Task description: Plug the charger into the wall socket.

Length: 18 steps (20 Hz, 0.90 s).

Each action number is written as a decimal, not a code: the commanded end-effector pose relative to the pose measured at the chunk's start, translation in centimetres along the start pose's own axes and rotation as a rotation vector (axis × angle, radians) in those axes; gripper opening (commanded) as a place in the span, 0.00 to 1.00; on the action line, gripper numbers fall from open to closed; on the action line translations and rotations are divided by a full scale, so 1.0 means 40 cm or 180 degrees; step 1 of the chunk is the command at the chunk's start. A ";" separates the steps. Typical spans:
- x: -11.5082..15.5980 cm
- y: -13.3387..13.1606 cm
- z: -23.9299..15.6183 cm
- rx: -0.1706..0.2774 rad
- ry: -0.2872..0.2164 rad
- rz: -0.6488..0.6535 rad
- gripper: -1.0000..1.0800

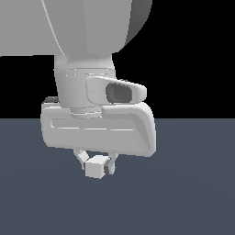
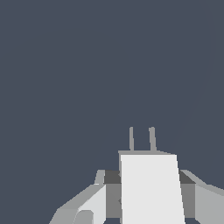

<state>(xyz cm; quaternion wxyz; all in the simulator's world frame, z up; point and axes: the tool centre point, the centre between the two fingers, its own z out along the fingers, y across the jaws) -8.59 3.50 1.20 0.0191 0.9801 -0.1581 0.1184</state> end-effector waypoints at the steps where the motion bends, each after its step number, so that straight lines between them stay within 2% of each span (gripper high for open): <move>1: 0.001 0.000 0.001 0.0001 0.0002 0.0000 0.00; 11: 0.003 0.000 -0.002 0.0002 0.0004 -0.0003 0.00; 18: 0.042 -0.008 -0.040 0.0020 0.0008 -0.0096 0.00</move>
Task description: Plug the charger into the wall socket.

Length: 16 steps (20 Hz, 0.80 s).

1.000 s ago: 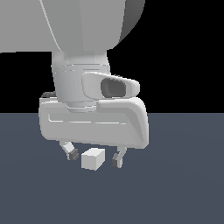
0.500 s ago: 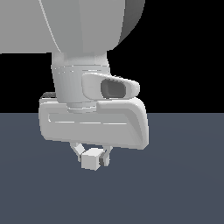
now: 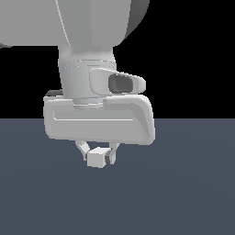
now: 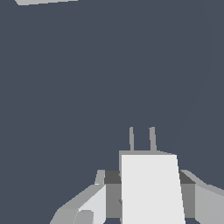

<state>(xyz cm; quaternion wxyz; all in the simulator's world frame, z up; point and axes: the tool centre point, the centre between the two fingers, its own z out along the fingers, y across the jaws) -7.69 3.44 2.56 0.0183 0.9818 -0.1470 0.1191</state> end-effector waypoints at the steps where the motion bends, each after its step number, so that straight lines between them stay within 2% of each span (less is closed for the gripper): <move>1: 0.022 -0.004 -0.021 0.0011 0.0005 -0.0048 0.00; 9: 0.113 -0.030 -0.111 0.0065 0.0006 -0.0271 0.00; 16: 0.156 -0.048 -0.152 0.0096 0.0002 -0.0376 0.00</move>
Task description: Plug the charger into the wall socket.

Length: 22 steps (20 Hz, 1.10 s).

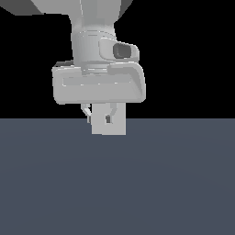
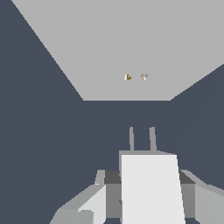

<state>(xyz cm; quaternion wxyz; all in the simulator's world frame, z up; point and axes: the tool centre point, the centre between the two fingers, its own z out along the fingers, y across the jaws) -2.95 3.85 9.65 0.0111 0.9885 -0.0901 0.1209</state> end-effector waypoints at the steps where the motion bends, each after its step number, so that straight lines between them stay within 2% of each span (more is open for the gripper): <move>1: 0.009 -0.004 -0.008 0.0007 -0.0005 -0.0026 0.00; 13: 0.014 -0.004 -0.006 0.0007 -0.0006 -0.0025 0.00; 22: 0.077 -0.005 0.010 0.0009 -0.0007 -0.0025 0.00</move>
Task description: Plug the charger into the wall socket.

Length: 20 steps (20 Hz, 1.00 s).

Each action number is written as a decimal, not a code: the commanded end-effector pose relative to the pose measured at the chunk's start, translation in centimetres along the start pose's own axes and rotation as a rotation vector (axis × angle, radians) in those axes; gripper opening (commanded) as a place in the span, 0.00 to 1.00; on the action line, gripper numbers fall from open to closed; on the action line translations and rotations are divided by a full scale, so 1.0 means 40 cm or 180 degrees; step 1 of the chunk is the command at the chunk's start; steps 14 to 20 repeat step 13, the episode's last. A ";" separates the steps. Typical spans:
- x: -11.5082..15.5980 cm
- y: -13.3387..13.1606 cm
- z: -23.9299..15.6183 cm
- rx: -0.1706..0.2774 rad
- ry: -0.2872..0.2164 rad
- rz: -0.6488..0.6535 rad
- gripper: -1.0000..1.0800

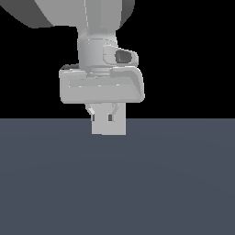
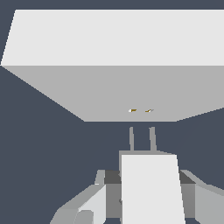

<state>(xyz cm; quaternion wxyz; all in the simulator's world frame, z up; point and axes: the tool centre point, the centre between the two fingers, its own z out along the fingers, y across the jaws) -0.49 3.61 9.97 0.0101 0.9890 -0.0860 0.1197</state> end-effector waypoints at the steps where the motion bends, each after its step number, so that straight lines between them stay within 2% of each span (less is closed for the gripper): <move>1: 0.025 0.000 0.006 0.0001 0.0001 0.0001 0.00; 8: 0.066 0.000 0.016 0.0001 0.0001 0.0001 0.00; 20: 0.069 0.000 0.016 -0.0002 0.0002 0.0000 0.00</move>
